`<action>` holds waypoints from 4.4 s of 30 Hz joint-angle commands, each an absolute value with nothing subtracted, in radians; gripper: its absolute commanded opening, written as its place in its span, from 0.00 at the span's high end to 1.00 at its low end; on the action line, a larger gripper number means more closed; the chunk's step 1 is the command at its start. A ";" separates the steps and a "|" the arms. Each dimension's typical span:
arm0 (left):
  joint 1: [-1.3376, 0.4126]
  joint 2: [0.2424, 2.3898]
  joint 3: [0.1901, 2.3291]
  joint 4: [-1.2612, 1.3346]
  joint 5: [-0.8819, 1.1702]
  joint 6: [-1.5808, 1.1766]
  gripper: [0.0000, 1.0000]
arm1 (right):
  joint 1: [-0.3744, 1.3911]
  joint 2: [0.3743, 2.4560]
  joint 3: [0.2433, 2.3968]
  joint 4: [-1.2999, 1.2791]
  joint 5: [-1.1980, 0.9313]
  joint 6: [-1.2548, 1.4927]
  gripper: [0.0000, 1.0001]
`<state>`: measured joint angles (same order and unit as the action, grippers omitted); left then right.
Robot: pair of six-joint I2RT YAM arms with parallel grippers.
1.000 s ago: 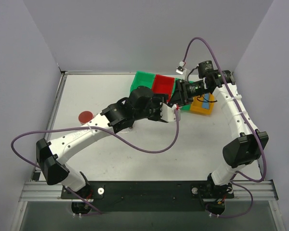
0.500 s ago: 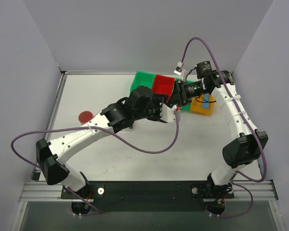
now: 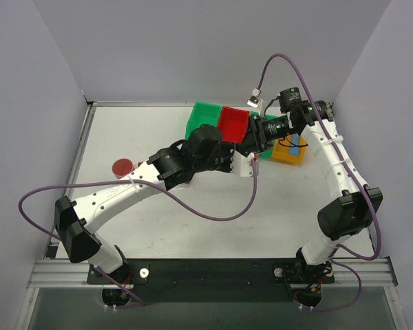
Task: Prepare toiletry sets of a toothbrush and toothpaste on the tray
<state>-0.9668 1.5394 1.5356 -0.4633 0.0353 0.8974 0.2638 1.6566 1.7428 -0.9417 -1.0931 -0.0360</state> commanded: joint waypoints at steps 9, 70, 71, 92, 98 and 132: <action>-0.968 1.502 1.470 -0.396 0.008 0.867 1.00 | 0.252 1.585 1.750 -0.957 -1.114 -0.072 0.75; -0.242 1.454 0.489 1.310 0.390 -0.449 1.00 | 0.072 1.621 1.781 -0.957 -1.124 -0.069 0.46; -0.244 1.453 0.486 1.302 0.385 -0.437 1.00 | 0.071 1.621 1.778 -0.957 -1.123 -0.069 0.47; -0.247 1.480 0.488 1.232 0.359 -0.449 1.00 | 0.074 1.606 1.769 -0.956 -1.137 -0.067 0.47; -0.255 1.493 0.480 1.235 0.362 -0.449 1.00 | 0.077 1.601 1.766 -0.957 -1.132 -0.069 0.46; -0.262 1.555 0.471 1.316 0.359 -0.453 1.00 | 0.078 1.601 1.746 -0.954 -1.134 -0.080 0.46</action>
<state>-0.2611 1.5490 0.4622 1.2007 0.3683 -0.4416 0.0734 1.6283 1.7500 -0.9470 -1.1061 -0.0555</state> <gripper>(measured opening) 0.087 0.534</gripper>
